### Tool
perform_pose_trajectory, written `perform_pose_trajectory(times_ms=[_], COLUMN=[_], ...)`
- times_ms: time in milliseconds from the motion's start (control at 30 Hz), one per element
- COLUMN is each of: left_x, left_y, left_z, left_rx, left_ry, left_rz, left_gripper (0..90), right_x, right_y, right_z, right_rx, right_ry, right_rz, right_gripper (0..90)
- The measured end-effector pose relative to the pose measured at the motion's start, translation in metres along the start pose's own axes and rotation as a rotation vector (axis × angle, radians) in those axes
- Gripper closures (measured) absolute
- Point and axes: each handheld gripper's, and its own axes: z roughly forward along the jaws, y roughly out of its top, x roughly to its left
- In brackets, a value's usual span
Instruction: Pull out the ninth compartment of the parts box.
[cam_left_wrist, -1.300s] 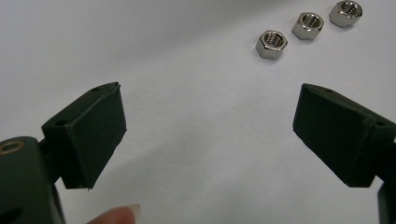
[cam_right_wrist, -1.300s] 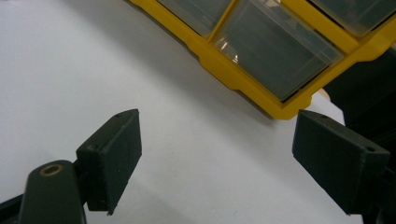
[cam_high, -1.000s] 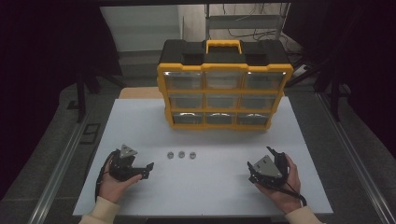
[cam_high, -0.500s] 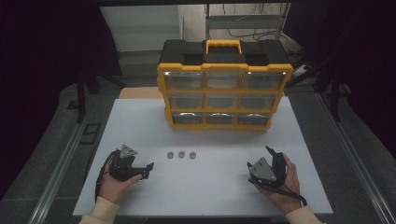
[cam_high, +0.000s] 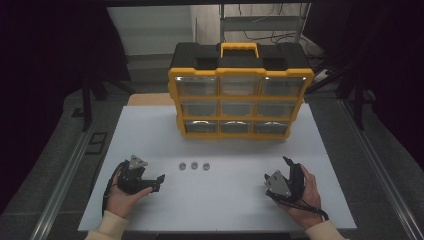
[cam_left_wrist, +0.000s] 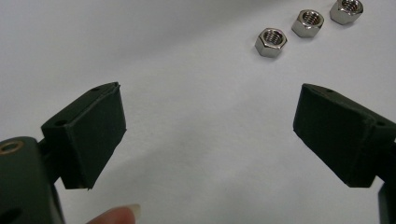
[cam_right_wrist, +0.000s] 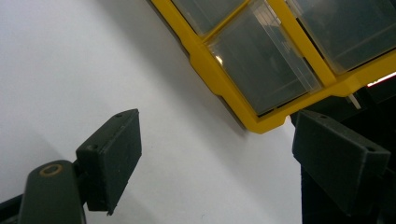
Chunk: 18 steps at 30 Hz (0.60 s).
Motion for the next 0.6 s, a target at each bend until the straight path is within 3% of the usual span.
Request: perform_pose_trajectory(times_ms=[600], left_x=[-0.0002], left_y=[-0.0002], left_z=[0.0007], left_rx=[0.004], left_ry=[-0.001], left_rz=[0.003], left_gripper=[9.4], right_x=[0.0073], right_y=[0.0025], right_z=[0.0015], right_rx=[0.010], right_ry=[-0.038], right_rz=[-0.116], right_gripper=[15.9])
